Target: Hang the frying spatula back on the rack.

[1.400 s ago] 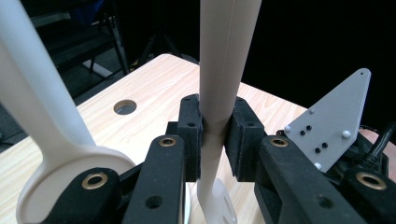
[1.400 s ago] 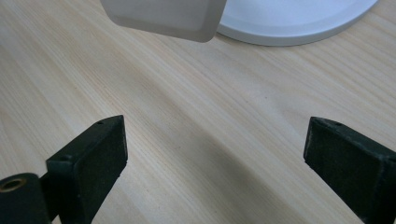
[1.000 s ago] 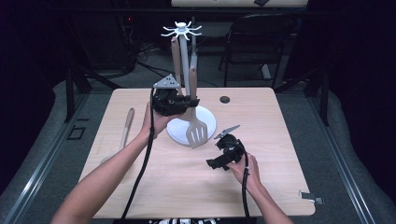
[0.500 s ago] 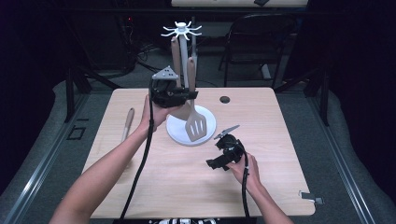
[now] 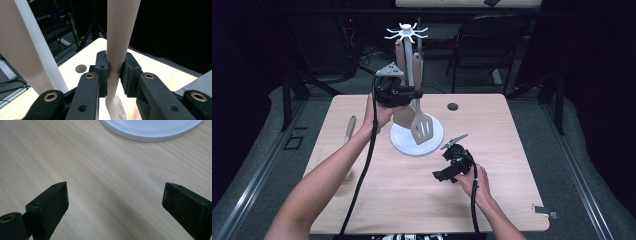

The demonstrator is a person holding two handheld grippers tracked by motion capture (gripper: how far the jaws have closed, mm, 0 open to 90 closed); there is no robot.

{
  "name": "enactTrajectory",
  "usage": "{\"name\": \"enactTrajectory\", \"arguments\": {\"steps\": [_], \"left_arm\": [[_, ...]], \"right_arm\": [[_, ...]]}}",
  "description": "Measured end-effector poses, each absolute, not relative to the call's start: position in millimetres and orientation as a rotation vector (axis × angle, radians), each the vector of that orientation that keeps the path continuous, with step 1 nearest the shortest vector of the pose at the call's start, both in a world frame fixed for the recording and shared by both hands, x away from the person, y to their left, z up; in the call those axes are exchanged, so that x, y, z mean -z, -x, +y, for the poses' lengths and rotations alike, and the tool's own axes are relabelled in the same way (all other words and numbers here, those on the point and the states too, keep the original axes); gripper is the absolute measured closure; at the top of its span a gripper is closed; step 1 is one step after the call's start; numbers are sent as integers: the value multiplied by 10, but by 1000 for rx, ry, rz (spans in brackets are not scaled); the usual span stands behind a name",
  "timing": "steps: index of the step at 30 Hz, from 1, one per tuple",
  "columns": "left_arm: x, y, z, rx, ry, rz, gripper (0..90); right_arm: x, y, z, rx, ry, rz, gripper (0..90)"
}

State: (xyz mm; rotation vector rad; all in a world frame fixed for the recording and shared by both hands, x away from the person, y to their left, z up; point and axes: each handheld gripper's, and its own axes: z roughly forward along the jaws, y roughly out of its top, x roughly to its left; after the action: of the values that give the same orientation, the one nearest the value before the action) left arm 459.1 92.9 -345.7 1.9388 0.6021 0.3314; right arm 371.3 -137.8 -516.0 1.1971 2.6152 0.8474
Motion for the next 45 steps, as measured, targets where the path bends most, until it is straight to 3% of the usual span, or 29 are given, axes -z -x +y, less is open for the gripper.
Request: {"name": "enactTrajectory", "arguments": {"steps": [45], "left_arm": [[3326, -4892, 955, -324, -1903, 711, 774]], "right_arm": [[5190, -3730, -1366, -814, -1180, 2663, 62]]}}
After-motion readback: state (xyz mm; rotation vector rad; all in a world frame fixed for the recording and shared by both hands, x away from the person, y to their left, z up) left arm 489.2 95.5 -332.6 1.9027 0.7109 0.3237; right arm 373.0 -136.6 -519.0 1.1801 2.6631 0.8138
